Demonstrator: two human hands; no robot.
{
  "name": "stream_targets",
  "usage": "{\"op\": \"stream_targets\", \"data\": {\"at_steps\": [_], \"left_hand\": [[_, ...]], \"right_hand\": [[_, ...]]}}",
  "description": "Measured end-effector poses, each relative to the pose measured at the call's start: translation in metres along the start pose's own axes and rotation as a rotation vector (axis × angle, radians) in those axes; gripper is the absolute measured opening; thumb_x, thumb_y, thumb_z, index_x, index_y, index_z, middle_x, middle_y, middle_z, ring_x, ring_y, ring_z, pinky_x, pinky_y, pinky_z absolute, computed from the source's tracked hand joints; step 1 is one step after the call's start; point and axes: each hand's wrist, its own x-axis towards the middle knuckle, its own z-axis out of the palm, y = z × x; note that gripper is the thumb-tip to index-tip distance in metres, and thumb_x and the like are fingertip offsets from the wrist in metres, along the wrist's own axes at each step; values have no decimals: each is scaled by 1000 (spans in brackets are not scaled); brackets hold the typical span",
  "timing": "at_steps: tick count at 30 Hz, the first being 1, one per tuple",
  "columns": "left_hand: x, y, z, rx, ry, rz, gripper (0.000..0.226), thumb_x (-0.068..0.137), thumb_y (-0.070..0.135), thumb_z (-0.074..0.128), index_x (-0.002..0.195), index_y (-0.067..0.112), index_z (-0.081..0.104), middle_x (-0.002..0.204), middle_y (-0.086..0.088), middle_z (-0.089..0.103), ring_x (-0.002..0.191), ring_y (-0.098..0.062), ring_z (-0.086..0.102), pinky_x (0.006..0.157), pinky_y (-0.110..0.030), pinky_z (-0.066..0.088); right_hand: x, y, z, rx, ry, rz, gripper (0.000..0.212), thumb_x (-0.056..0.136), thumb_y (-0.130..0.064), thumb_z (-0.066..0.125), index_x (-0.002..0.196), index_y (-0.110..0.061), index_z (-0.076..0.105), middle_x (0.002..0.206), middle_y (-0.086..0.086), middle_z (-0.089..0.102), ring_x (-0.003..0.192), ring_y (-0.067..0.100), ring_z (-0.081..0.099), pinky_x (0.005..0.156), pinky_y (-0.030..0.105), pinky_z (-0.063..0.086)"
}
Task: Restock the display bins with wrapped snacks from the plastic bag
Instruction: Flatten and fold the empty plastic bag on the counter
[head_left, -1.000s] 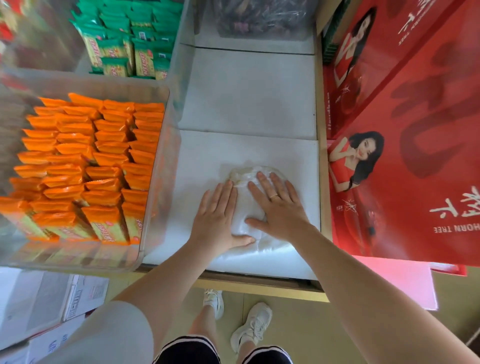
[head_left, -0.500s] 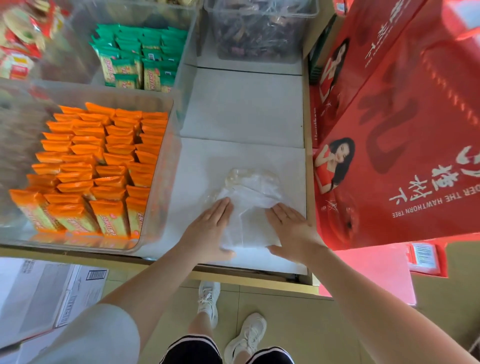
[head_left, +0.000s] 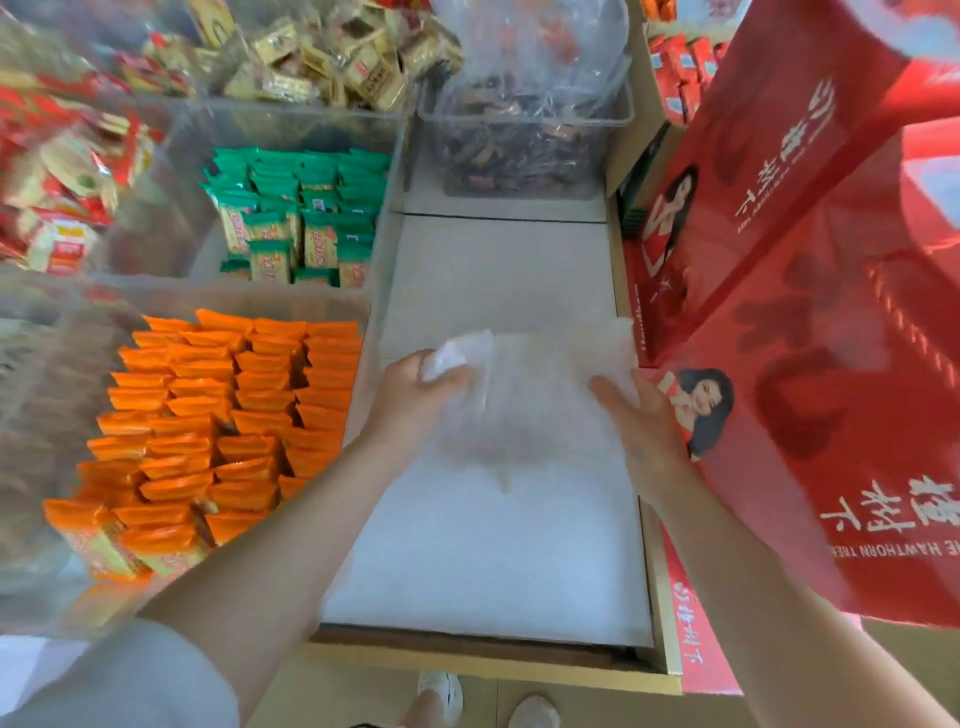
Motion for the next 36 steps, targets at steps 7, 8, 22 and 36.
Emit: {"op": "stream_targets", "data": {"at_steps": [7, 8, 22, 36], "left_hand": [[63, 41, 3, -185, 18, -148, 34, 81, 26, 72, 107, 24, 51, 89, 8, 58, 79, -11, 59, 63, -20, 49], [68, 40, 5, -190, -58, -182, 43, 80, 24, 74, 117, 20, 52, 95, 5, 60, 86, -16, 61, 63, -21, 48], [165, 28, 46, 564, 10, 21, 79, 80, 17, 69, 143, 13, 21, 133, -10, 43, 118, -28, 47, 92, -33, 43], [159, -10, 54, 1517, -502, 225, 78, 89, 14, 51, 149, 20, 0, 153, -10, 9, 134, -27, 25, 96, -37, 39]], "right_hand": [[48, -16, 32, 53, 0, -25, 31, 79, 3, 66, 102, -18, 65, 87, -10, 73, 85, 8, 68, 72, 18, 53], [58, -16, 36, 76, 76, -16, 28, 79, 2, 67, 100, -17, 65, 87, -7, 73, 84, 12, 68, 72, 22, 52], [158, 2, 44, -114, 341, 91, 61, 86, -21, 64, 139, -15, 36, 126, 3, 54, 104, 21, 56, 86, 34, 50], [145, 43, 29, -1689, -27, -603, 64, 80, -62, 37, 128, -24, 56, 144, 8, 43, 134, 32, 25, 112, 50, 12]]}}
